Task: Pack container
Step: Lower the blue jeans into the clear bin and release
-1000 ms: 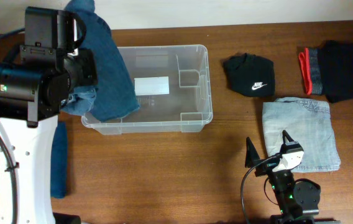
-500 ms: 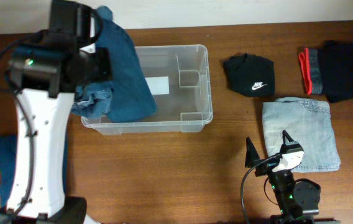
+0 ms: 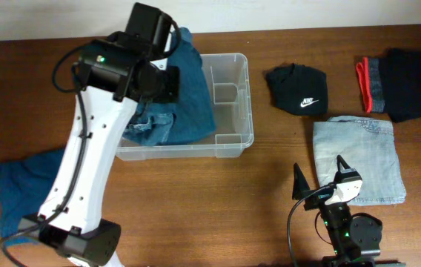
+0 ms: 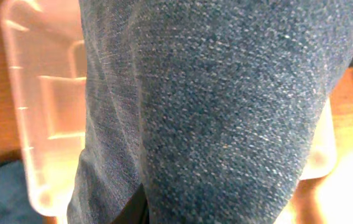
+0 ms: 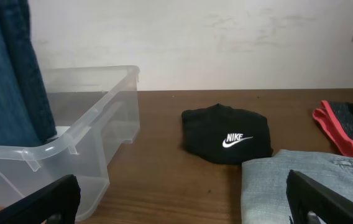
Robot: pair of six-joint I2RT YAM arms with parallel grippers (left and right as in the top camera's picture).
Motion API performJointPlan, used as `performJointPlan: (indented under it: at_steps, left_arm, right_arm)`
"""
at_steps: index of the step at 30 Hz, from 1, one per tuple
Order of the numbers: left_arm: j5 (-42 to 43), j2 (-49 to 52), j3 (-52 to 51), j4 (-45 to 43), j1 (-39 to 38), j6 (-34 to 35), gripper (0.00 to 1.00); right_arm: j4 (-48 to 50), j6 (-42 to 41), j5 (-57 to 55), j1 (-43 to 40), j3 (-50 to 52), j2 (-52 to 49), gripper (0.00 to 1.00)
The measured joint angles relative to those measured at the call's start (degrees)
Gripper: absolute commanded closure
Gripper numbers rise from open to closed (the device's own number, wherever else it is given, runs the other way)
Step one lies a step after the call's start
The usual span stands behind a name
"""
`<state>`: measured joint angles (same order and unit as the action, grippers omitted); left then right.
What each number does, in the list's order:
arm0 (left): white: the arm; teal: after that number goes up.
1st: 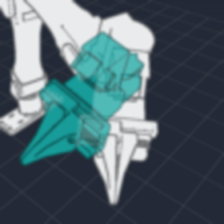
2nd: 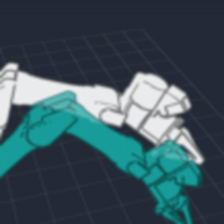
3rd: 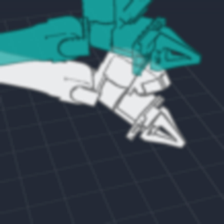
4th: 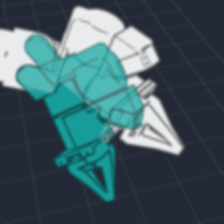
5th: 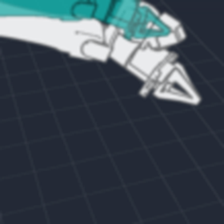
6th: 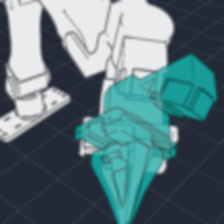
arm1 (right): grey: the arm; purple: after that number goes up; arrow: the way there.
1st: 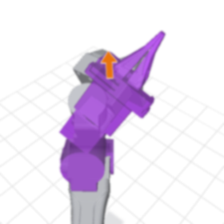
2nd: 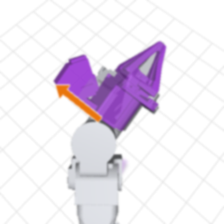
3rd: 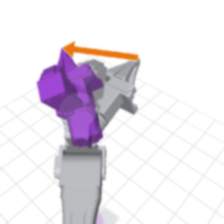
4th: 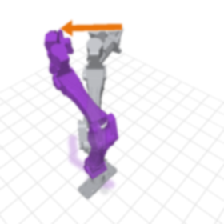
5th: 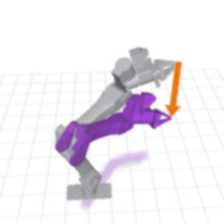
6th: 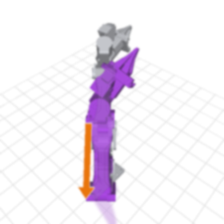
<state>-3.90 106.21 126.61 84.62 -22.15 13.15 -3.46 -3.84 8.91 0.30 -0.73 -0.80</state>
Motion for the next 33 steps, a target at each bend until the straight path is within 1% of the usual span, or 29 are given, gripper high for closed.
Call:
performJointPlan:
  at_steps: [5,11,15,24,26,29,33]
  left_arm:
    - [3.3,2.2,0.0,-0.4,-0.4,0.0,0.90]
    - [5.1,4.3,0.0,-1.5,-0.7,0.0,0.89]
    - [7.0,5.9,0.0,-2.8,-0.7,0.0,0.85]
    - [8.0,10.8,0.0,-3.2,-0.8,0.0,0.85]
    - [8.0,11.9,0.0,-3.6,-0.9,0.0,0.83]
    - [8.0,13.4,0.0,-4.6,-0.9,-0.1,0.75]
    - [7.4,14.8,0.0,-6.0,-0.9,0.3,0.75]
  right_arm:
    - [0.0,0.0,0.0,0.0,0.0,0.0,0.02]
    - [0.0,0.0,0.0,0.0,0.0,0.0,0.02]
    - [0.0,0.0,0.0,0.0,0.0,0.0,0.01]
    - [0.0,0.0,0.0,0.0,0.0,0.0,0.01]
    - [0.0,0.0,0.0,0.0,0.0,0.0,0.01]
    - [0.0,0.0,0.0,0.0,0.0,0.0,0.02]
    - [0.0,0.0,0.0,0.0,0.0,0.0,0.02]
